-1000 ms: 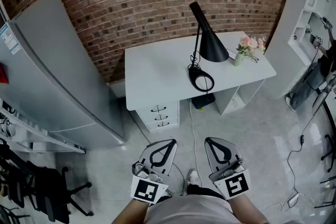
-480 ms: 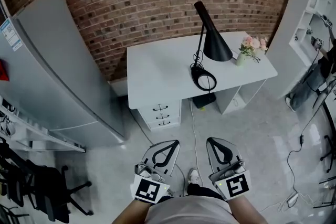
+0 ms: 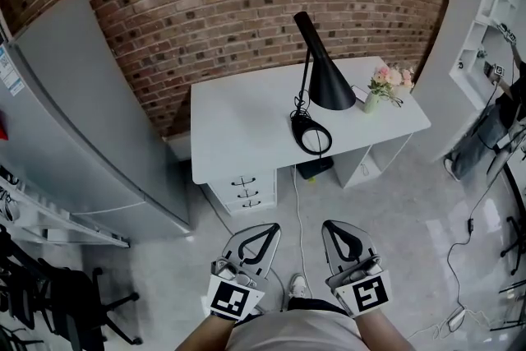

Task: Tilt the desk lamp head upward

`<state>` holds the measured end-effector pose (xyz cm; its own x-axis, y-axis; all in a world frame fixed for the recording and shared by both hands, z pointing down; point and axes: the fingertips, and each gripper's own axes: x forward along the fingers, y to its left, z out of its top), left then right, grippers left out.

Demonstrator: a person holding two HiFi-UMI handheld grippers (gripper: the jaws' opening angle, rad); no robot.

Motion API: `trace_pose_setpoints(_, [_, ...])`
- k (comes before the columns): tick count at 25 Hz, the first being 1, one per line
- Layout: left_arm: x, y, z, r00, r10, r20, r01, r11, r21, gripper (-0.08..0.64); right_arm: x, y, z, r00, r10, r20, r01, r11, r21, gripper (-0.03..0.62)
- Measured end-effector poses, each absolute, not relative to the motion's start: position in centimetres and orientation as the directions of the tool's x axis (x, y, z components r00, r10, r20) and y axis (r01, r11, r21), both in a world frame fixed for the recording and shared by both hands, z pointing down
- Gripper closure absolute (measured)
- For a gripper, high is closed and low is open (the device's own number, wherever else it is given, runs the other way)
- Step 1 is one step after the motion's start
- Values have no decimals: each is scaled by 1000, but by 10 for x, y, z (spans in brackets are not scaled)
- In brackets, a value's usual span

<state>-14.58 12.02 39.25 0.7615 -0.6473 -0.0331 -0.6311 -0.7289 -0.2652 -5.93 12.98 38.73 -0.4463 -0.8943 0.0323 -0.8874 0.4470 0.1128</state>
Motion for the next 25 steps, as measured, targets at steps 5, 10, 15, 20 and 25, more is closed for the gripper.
trace_pose_setpoints(5, [-124,93,388,743,-668,-42,-649,-704,-288,554,-28,100,385,-471,-882,14,-872,468,142,575])
trace_pose_setpoints(10, [-106,68,386,697,-715,-47,-698,-663,-268,554,-4,72,386,-500,-866,9,-860,498,115,575])
trace_pose_setpoints(15, [-88,58,390,678,-735,-14,-707,-647,-286,554,14,52,391,-517,-856,-6,-854,515,66,574])
trace_pose_setpoints(20, [-83,49,392,662,-749,-9,-722,-636,-272,554,19,45,395,-536,-844,-3,-842,535,68,575])
trace_pose_setpoints(25, [-75,39,392,659,-751,-30,-739,-639,-213,554,22,39,399,-543,-840,4,-838,542,64,574])
